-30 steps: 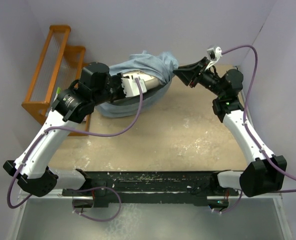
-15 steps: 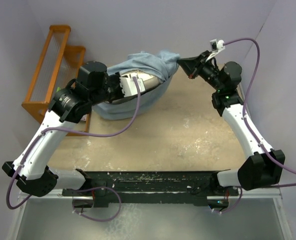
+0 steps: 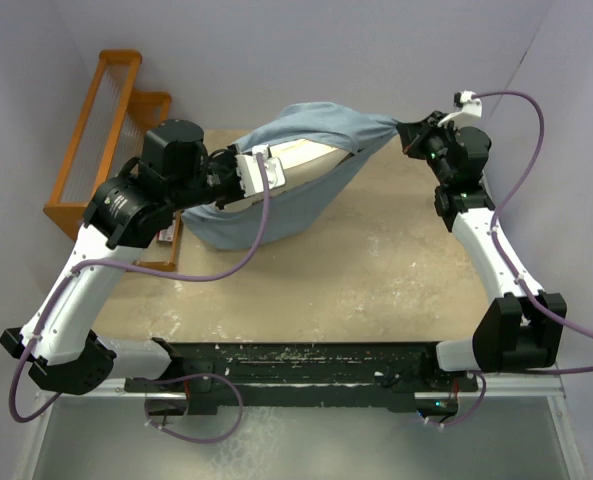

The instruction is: Remove the pillowcase from the pillow

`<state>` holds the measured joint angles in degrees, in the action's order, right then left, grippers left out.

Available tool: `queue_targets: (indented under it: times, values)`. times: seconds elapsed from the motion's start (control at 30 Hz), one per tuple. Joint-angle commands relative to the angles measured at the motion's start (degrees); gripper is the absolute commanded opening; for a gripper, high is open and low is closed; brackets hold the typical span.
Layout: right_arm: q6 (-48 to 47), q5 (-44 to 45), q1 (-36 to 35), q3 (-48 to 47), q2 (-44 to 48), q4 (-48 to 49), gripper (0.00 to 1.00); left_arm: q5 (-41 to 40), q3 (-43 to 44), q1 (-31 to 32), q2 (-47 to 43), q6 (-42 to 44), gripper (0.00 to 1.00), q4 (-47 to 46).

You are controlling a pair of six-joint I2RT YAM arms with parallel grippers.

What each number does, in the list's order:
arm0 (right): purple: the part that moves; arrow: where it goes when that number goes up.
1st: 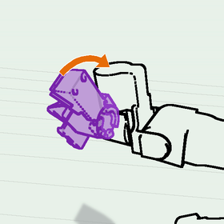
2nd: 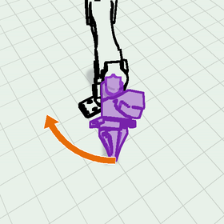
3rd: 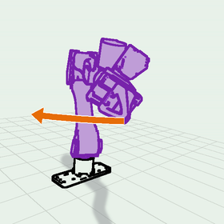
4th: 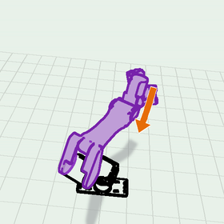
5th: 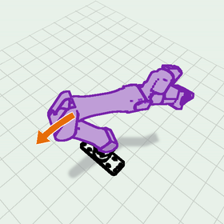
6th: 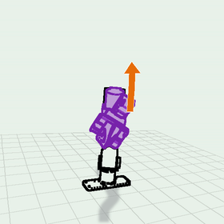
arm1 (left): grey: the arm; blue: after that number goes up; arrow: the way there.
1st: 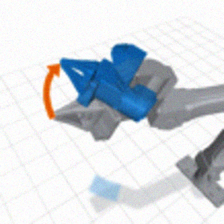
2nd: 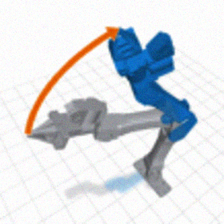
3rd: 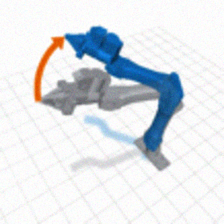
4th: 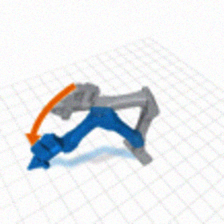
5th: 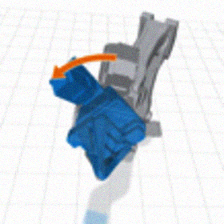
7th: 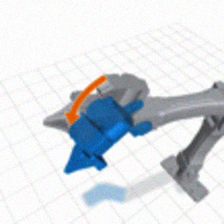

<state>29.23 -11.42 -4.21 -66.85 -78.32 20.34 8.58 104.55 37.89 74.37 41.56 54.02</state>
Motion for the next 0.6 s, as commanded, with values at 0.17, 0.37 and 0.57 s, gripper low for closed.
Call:
queue_targets:
  times: [0.17, 0.37, 0.57]
  values:
    - [0.9, 13.6, 4.7, 0.6, -6.3, -2.6, 0.00, 9.3, 5.9, -0.4, -7.6, -2.6, 0.00, -5.5]
    - [-0.2, 20.1, 4.6, 7.1, -9.9, -5.1, 0.00, 6.7, 4.3, -0.4, -9.5, -4.0, 0.00, -12.7]
    - [-1.3, 24.5, 4.7, 8.7, -11.8, -6.7, 0.00, 3.8, 2.7, -0.4, -11.5, -4.9, 0.00, -19.6]
